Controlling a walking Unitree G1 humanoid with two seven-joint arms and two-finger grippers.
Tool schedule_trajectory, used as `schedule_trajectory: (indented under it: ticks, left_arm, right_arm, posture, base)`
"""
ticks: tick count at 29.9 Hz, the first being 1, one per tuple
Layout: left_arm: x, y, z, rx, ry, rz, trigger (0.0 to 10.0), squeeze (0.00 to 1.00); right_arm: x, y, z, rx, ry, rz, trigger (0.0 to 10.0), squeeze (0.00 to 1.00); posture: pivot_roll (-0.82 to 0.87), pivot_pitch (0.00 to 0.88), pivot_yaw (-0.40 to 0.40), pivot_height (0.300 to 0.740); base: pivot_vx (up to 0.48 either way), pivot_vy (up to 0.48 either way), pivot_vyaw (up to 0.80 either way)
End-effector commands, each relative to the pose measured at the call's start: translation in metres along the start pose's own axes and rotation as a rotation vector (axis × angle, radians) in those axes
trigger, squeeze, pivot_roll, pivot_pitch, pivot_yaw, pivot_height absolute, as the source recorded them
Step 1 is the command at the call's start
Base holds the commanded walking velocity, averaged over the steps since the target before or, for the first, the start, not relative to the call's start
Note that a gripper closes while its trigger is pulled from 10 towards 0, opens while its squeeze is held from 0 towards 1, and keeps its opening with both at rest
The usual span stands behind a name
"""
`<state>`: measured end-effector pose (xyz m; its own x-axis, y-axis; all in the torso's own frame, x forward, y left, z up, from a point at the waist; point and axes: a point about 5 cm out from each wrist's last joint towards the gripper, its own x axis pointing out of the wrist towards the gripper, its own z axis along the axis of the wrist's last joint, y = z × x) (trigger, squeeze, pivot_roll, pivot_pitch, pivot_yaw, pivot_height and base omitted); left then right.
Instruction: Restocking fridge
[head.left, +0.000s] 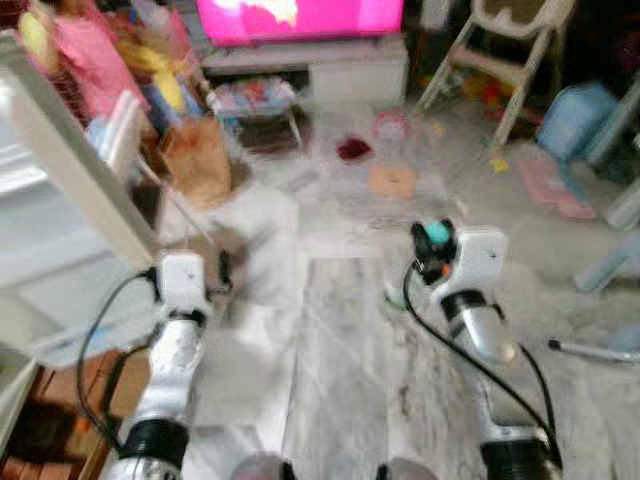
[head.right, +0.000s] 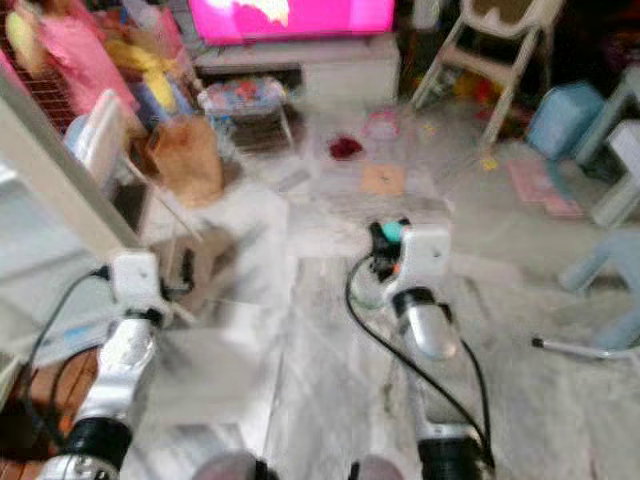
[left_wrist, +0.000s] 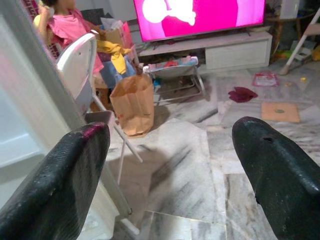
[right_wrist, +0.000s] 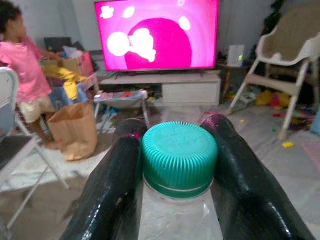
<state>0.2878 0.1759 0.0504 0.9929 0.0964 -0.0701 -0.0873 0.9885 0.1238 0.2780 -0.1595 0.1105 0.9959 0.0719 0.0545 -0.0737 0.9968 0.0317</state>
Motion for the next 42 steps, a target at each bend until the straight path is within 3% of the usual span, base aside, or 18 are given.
schedule_trajectory:
  ticks: [1, 13, 23, 26, 32, 35, 38, 42]
  left_arm:
    - [0.002, 0.012, 0.001, 0.020, 0.000, 0.034, 10.0, 0.00]
    - [0.005, 0.014, 0.000, 0.037, 0.030, 0.061, 10.0, 0.00]
    - [-0.001, 0.018, -0.002, 0.030, 0.025, 0.087, 10.0, 0.00]
    - [0.000, 0.018, 0.002, 0.039, -0.017, 0.067, 10.0, 0.00]
    - [0.002, 0.018, 0.010, 0.064, -0.039, 0.074, 10.0, 0.00]
    - [0.004, 0.020, 0.015, 0.114, -0.075, 0.071, 10.0, 0.00]
    - [0.003, 0.028, 0.014, 0.083, -0.056, 0.087, 10.0, 0.00]
    - [0.001, 0.027, 0.007, 0.089, -0.033, 0.081, 10.0, 0.00]
  right_arm:
    - [0.005, 0.010, 0.008, 0.019, -0.038, 0.036, 10.0, 0.00]
    - [0.002, 0.009, 0.002, 0.007, -0.004, 0.026, 10.0, 0.00]
    - [0.004, 0.020, -0.001, 0.026, 0.007, 0.095, 10.0, 0.00]
    - [0.006, 0.024, 0.002, 0.020, -0.014, 0.128, 10.0, 0.00]
    - [0.011, 0.028, 0.007, 0.013, -0.031, 0.155, 10.0, 0.00]
    - [0.013, 0.027, 0.009, 0.012, -0.040, 0.156, 10.0, 0.00]
    - [0.014, 0.028, 0.012, 0.014, -0.053, 0.158, 10.0, 0.00]
    - [0.014, 0.033, 0.008, 0.022, -0.041, 0.166, 10.0, 0.00]
  posture:
    - [-0.04, 0.000, 0.031, 0.740]
    - [-0.04, 0.000, 0.035, 0.740]
    - [-0.02, 0.000, 0.013, 0.740]
    - [-0.01, 0.000, 0.011, 0.740]
    - [0.00, 0.000, 0.009, 0.740]
    - [0.00, 0.000, 0.008, 0.740]
    - [0.00, 0.000, 0.004, 0.740]
    - [-0.01, 0.000, 0.002, 0.740]
  base:
    - [0.000, 0.480, 0.00]
    - [0.000, 0.480, 0.00]
    - [0.000, 0.480, 0.00]
    - [0.000, 0.452, 0.19]
    - [0.000, 0.000, 0.80]
    - [0.000, 0.000, 0.80]
    - [0.000, 0.000, 0.80]
    - [0.000, 0.000, 0.60]
